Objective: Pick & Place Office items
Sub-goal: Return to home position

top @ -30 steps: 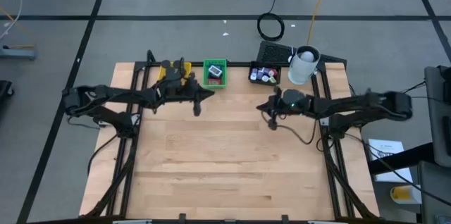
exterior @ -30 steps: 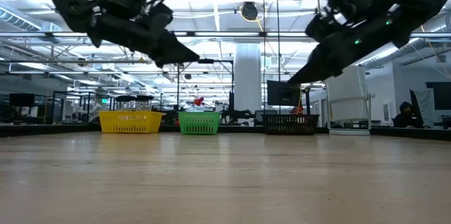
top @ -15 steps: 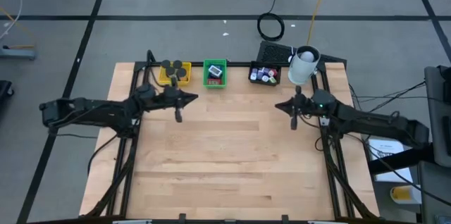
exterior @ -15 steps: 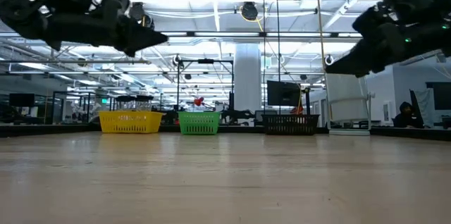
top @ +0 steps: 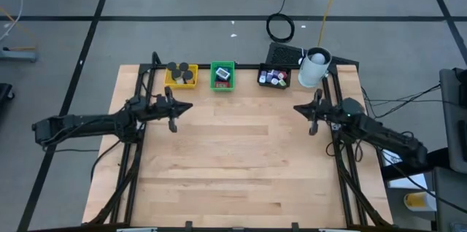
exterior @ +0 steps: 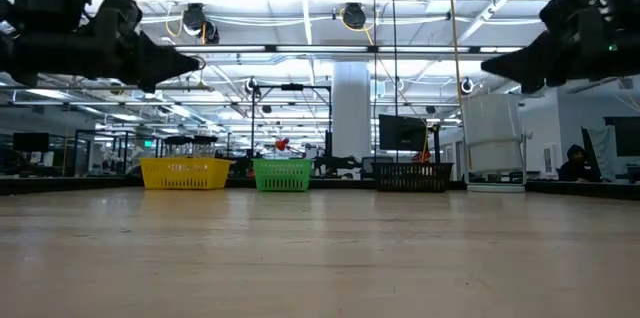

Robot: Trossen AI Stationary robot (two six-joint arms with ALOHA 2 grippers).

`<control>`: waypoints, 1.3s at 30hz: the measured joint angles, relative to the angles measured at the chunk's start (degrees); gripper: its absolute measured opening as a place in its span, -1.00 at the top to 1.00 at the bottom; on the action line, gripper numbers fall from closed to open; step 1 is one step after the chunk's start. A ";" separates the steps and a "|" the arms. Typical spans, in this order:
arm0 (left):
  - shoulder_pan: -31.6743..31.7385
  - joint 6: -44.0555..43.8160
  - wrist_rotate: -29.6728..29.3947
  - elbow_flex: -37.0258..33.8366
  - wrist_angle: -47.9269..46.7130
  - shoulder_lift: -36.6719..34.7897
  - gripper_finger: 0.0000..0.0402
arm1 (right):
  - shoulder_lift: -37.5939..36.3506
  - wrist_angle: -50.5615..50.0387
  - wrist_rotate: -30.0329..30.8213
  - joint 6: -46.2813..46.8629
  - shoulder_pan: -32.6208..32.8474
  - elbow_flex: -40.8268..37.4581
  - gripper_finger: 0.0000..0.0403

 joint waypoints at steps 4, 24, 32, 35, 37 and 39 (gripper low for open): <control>-0.26 0.15 -0.06 -0.08 -5.59 -5.37 0.96 | -3.10 -1.55 0.03 -1.11 0.00 -0.11 1.00; -13.40 -0.17 -20.96 -0.11 -29.55 -28.70 0.97 | -3.11 2.99 4.57 3.69 1.43 -4.51 1.00; -20.44 -0.18 -25.41 -0.11 -35.68 -38.54 0.97 | -3.11 3.47 10.23 3.75 5.99 -4.53 1.00; -24.14 0.84 -31.08 -0.04 -36.67 -38.32 0.98 | -3.07 5.01 16.22 0.48 6.78 -4.53 1.00; -26.40 0.96 -34.90 0.00 -37.18 -38.39 0.99 | -3.02 7.20 16.87 -1.03 6.75 -4.55 1.00; -27.94 0.98 -36.62 0.03 -37.20 -38.30 0.96 | -3.04 8.72 16.90 -2.26 6.75 -4.55 1.00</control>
